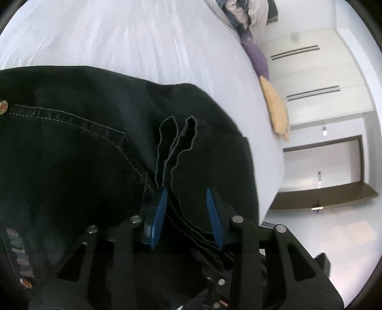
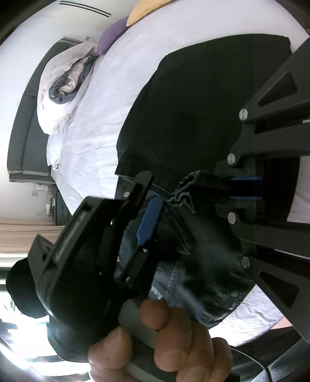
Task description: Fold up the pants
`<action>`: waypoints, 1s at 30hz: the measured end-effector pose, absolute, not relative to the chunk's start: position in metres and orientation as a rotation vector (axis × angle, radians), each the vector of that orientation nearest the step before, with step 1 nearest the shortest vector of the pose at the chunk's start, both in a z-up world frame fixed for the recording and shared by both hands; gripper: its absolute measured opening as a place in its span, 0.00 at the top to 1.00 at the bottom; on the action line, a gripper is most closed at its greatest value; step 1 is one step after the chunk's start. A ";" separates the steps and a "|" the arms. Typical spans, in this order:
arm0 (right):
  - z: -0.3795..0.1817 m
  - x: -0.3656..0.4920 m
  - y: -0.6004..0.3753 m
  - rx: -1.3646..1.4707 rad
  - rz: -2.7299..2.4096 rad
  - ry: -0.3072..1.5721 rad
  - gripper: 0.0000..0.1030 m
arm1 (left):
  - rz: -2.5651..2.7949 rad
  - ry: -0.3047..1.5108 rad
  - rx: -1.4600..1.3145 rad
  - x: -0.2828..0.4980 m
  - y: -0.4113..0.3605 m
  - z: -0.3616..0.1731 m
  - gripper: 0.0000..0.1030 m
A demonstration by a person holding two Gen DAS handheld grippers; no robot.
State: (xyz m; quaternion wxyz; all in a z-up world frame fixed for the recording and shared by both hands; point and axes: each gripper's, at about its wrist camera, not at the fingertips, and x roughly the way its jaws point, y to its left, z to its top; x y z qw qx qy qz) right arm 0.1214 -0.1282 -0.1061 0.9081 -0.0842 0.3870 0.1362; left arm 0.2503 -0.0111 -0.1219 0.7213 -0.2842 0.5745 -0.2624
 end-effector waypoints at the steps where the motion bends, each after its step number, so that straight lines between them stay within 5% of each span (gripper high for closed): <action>1: -0.104 0.121 -0.128 -0.177 0.281 0.791 0.90 | -0.576 1.277 -0.623 0.252 -0.011 -0.124 0.70; 5: -0.104 0.121 -0.127 -0.179 0.282 0.791 0.90 | -0.559 1.277 -0.631 0.257 -0.004 -0.130 0.86; 30: -0.131 0.111 -0.116 -0.201 0.323 0.813 0.83 | -0.474 1.209 -0.532 0.243 -0.018 -0.125 0.86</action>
